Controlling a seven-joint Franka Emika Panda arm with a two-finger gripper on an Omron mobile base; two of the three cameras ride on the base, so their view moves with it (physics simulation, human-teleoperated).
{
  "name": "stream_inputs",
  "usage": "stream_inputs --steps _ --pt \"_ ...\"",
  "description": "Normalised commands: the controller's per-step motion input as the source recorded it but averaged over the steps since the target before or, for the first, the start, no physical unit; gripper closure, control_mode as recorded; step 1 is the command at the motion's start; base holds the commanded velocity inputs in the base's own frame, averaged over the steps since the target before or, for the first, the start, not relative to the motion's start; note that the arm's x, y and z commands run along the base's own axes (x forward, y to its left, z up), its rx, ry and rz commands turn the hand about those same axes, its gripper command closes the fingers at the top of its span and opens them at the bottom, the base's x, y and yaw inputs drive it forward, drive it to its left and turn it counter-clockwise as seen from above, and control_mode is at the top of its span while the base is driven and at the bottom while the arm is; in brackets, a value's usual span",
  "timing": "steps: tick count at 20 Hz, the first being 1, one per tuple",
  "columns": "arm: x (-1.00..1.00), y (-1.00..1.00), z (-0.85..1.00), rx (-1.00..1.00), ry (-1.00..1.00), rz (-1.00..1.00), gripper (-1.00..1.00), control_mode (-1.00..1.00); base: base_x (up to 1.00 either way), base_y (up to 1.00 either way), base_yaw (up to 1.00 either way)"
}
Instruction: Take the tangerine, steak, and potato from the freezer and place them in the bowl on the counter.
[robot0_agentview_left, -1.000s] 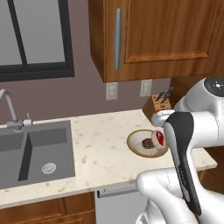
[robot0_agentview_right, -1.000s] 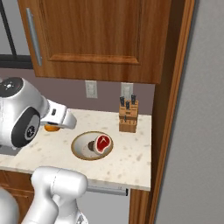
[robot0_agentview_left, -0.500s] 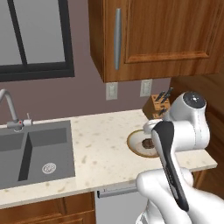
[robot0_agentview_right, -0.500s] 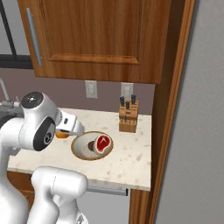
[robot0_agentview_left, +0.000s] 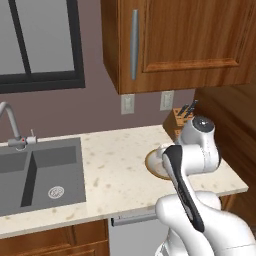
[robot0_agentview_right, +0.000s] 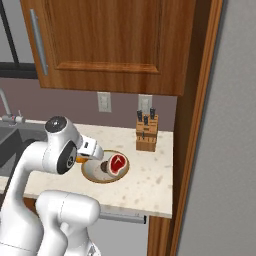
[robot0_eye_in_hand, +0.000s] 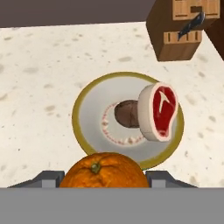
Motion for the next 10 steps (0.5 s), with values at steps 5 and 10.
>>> stream_inputs --steps 5,10 --pt "0.52 0.0 -0.54 0.0 0.04 0.0 1.0 -1.0 0.0 0.0 0.0" --pt "0.54 0.0 -0.39 0.0 0.06 0.0 1.0 -1.0 0.0 0.0 0.0"
